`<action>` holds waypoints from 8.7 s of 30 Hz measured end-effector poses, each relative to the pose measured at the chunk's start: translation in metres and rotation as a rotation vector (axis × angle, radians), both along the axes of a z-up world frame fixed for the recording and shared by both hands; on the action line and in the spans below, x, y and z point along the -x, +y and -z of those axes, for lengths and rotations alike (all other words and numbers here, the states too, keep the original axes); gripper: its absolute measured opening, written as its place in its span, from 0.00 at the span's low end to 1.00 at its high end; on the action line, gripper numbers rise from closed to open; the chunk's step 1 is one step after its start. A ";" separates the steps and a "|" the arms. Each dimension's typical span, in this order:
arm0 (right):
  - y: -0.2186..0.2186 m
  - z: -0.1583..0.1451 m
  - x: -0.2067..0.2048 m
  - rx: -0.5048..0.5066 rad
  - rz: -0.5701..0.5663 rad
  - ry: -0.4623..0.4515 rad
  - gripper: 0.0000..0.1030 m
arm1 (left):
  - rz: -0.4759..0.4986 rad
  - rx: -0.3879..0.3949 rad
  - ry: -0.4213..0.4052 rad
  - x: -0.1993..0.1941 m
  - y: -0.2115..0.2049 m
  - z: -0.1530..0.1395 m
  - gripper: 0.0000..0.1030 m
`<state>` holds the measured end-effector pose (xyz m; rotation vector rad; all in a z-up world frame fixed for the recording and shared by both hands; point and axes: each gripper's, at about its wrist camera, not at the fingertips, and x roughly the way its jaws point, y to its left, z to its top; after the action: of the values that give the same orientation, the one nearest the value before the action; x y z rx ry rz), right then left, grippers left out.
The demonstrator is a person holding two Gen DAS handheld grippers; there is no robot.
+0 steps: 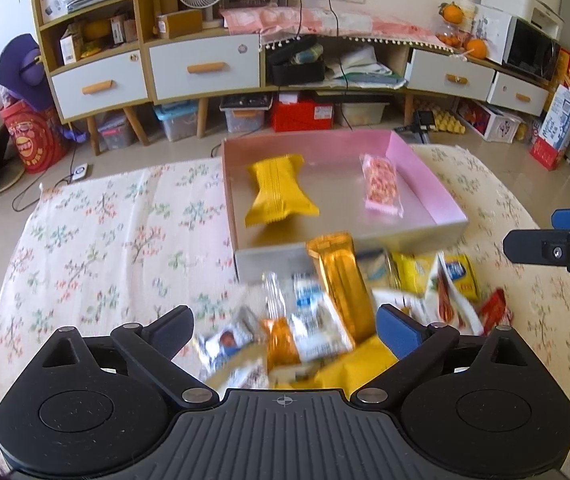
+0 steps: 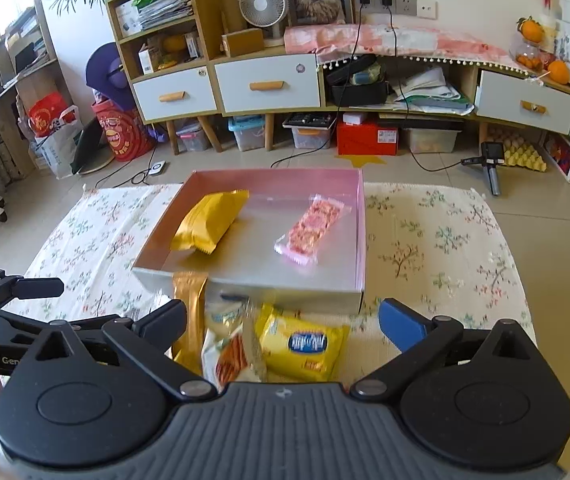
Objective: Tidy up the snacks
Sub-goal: 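Withdraw both open tools from the box back toward the snack pile, then grasp the square yellow cake bag with the left tool while the right tool grasps a red packet, then carry both snacks into the pink box and open both tools to release them, then withdraw both open tools from the box back toward the snack pile, then grasp a white pecan bag with the left tool while the right tool grasps another pecan bag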
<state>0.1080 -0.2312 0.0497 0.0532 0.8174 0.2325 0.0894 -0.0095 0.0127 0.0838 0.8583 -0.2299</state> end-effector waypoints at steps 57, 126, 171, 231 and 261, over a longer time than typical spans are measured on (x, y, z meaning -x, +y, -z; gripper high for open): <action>-0.002 0.087 0.099 0.196 -0.491 0.039 0.76 | 0.499 -0.268 -0.167 0.053 -0.060 0.071 0.69; 0.011 0.013 -0.026 -0.059 -0.116 -0.097 0.39 | 0.100 0.072 -0.032 -0.028 -0.034 -0.004 0.39; 0.006 0.048 -0.074 -0.161 0.113 -0.057 0.70 | -0.015 0.169 -0.032 -0.142 -0.042 0.009 0.68; 0.063 0.078 -0.013 0.101 -0.431 0.069 0.49 | -0.208 0.117 0.099 0.021 0.013 0.061 0.78; 0.076 0.033 -0.016 0.086 -0.444 0.016 0.42 | -0.235 0.135 0.074 0.012 0.028 0.027 0.47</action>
<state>0.1244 -0.1552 0.0171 -0.2097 0.8474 0.6152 0.0769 0.0186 -0.0139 -0.1515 0.9161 -0.0704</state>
